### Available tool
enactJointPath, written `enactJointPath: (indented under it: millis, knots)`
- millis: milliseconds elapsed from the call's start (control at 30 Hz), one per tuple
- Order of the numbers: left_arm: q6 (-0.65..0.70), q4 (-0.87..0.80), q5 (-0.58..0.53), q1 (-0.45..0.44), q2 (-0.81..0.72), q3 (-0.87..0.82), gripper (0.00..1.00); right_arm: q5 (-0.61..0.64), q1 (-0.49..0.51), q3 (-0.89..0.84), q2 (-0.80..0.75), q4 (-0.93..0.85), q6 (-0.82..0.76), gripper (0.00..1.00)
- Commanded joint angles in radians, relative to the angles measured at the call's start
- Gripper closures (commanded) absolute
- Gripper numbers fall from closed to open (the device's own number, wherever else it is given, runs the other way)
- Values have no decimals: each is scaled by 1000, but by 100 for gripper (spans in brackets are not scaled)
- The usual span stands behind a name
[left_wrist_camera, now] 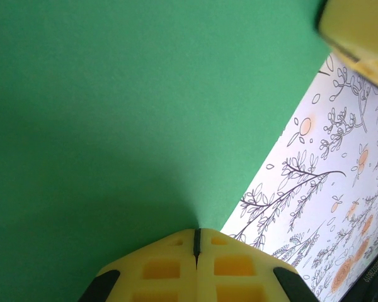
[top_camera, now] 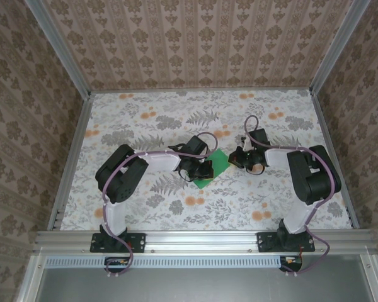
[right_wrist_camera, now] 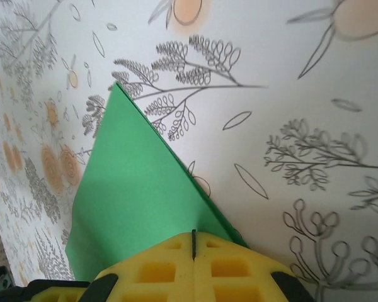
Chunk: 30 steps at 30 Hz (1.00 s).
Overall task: Fold a paper plane with a square sheet of paper (pick it up from the middle)
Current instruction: First fold in half a square sheet of paper at the center of the table.
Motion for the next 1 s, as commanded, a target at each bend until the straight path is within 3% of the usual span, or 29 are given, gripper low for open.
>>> enactJointPath:
  millis: [0, 100, 433, 733, 967]
  knots:
    - [15, -142, -49, -5, 31, -11, 100, -22, 2, -33, -81, 66, 1, 95]
    - [20, -144, -49, -7, 36, -3, 100, -104, 44, -52, -63, 86, -10, 94]
    - [28, -163, -53, -4, 50, 11, 100, -93, 107, -38, 41, 63, -35, 94]
    - [38, -162, -53, -5, 45, 1, 100, 42, -11, -45, 75, 9, -29, 94]
    - [64, -170, -48, -5, 46, 17, 100, 121, -74, -55, 18, 38, 24, 95]
